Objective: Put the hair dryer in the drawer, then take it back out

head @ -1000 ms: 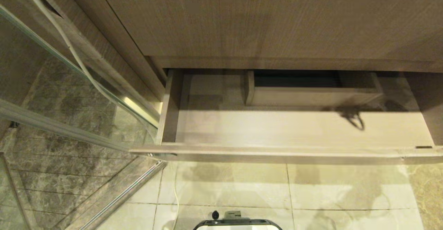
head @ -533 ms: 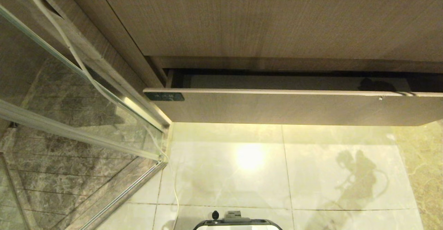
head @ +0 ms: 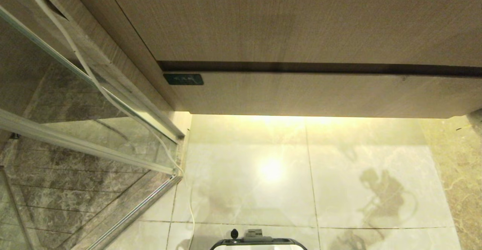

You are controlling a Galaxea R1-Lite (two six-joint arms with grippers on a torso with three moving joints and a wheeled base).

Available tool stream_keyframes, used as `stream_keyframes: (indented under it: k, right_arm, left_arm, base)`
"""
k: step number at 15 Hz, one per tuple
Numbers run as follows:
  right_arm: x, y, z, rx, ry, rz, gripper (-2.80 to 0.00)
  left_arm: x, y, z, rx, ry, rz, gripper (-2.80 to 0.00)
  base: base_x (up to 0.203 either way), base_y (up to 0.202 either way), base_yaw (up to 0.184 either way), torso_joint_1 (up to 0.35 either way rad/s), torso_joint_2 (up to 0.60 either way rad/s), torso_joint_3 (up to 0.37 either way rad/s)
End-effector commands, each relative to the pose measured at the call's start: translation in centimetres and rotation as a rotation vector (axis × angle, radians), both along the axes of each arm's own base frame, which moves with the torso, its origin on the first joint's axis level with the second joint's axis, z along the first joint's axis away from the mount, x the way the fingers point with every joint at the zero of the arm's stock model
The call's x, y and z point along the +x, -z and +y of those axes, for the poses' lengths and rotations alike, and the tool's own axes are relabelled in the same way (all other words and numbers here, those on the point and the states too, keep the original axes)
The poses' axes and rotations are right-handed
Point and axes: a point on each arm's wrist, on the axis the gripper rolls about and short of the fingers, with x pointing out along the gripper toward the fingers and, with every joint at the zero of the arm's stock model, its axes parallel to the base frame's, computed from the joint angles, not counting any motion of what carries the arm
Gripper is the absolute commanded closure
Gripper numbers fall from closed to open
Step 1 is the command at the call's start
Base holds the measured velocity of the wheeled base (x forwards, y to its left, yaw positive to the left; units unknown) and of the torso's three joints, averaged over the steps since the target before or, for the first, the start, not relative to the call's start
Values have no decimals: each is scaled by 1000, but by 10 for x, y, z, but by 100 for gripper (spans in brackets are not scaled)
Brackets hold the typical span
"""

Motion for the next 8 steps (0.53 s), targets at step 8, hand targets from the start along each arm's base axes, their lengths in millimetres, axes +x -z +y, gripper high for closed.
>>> stream_keyframes:
  k: [8]
  right_arm:
    - [-83, -1, 134, 298, -163, -26, 0]
  left_arm:
    - [0, 0, 0, 0, 0, 1, 0]
  base:
    - [0, 0, 0, 0, 0, 0]
